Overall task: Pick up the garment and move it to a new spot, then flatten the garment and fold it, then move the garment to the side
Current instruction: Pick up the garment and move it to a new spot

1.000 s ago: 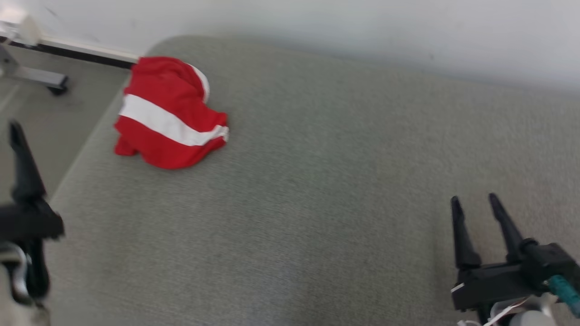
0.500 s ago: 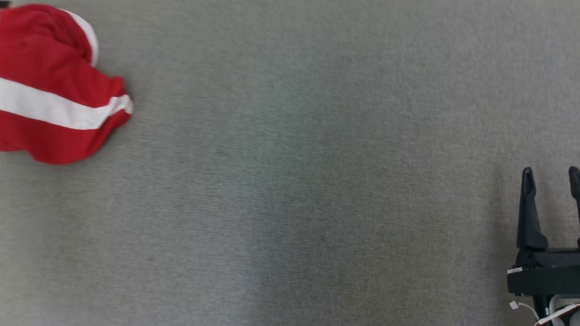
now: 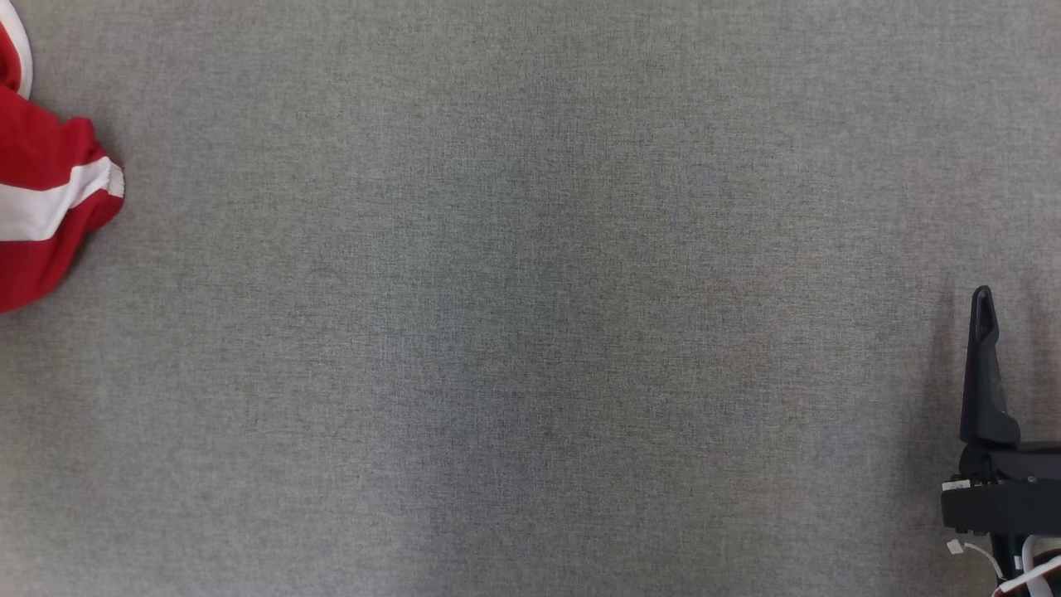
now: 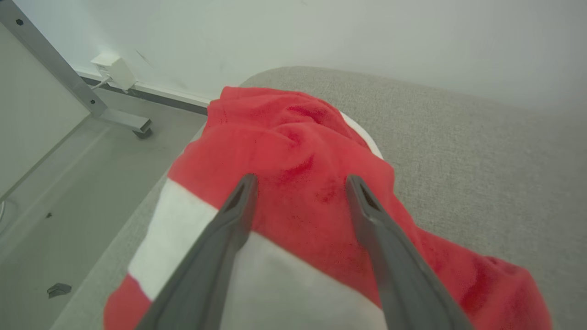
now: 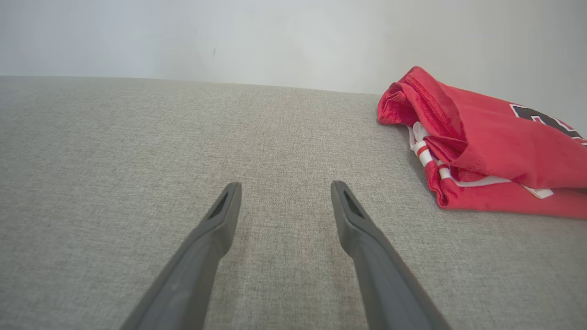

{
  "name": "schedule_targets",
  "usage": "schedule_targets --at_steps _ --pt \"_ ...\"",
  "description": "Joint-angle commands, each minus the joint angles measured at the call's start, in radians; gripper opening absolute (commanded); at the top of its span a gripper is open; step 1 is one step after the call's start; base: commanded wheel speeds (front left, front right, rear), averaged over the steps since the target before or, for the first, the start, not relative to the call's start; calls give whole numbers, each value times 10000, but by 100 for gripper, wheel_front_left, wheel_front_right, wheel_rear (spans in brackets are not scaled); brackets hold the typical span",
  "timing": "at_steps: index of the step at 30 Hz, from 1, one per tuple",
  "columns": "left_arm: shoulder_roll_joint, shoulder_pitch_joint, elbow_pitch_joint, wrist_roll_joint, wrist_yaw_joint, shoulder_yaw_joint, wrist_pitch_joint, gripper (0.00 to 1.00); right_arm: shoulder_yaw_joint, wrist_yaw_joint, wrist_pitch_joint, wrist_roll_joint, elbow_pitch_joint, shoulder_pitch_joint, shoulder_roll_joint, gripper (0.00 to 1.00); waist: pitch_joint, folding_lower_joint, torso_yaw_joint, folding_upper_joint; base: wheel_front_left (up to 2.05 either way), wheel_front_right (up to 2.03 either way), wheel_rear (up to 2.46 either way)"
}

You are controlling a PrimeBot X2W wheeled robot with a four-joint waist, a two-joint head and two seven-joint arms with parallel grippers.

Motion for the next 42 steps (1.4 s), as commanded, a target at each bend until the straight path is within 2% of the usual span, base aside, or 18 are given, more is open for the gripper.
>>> schedule_targets --at_steps 1,7,8,9,10,11,21,30,36,42 --pt "50 -126 143 -142 16 -106 70 100 -18 -1 17 -38 -65 -20 -62 100 51 -1 -23 -2 0 0 0" --pt "-72 -195 1273 -666 16 -654 855 100 57 -1 73 -41 -124 -132 -82 100 134 -1 -96 -2 0 0 0" --pt "-85 -194 1600 -914 17 -686 1051 76 89 -1 65 -78 -129 -154 -32 100 128 -1 -145 -2 0 0 0" --pt "-85 -194 1600 -914 17 -686 1051 76 89 -1 65 -78 -129 -154 -32 100 128 -1 -145 -2 0 0 0" --pt "-41 -97 1858 -972 18 -803 1110 22 133 -1 37 -101 -87 -187 32 100 108 -1 -193 -2 0 0 0" --pt "-31 -57 1948 -996 23 -868 1045 0 154 -1 13 -100 -42 -200 61 100 81 -1 -216 -2 0 0 0" --pt "472 -491 1748 -1088 17 -1351 -335 0 401 -1 -333 150 615 -311 261 100 -621 -1 -292 -2 0 0 0" --pt "918 -1292 570 -572 15 -2349 -1456 0 705 -1 -895 505 1790 -353 465 100 -1839 -1 -306 -2 0 0 0" --pt "945 -1834 -994 -282 15 -3040 -1223 0 845 -1 -1245 792 2496 -290 640 100 -2536 -1 -639 -2 0 0 0" --pt "709 -2066 -2828 -247 40 -3498 -543 0 1090 -1 -1526 1081 3089 -318 777 100 -2939 -1 -1432 -2 0 0 0"
